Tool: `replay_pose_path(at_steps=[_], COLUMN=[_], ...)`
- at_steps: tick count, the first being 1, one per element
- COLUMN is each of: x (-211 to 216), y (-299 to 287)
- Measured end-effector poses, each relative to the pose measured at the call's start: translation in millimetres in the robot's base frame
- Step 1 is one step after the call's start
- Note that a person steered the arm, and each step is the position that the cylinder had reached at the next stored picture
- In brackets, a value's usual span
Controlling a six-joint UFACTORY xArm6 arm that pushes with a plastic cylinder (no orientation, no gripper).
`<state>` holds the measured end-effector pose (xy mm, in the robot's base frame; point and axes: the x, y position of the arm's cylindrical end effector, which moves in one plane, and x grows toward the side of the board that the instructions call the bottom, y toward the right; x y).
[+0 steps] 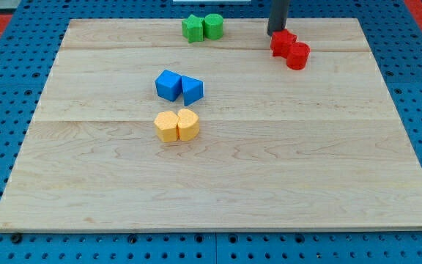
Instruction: Slide the green circle and the green star towards left and down a bit
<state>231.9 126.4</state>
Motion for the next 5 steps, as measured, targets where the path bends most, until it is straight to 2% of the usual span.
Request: replay_pose_path(at_steps=[3, 5], x=[9, -31], y=[7, -19])
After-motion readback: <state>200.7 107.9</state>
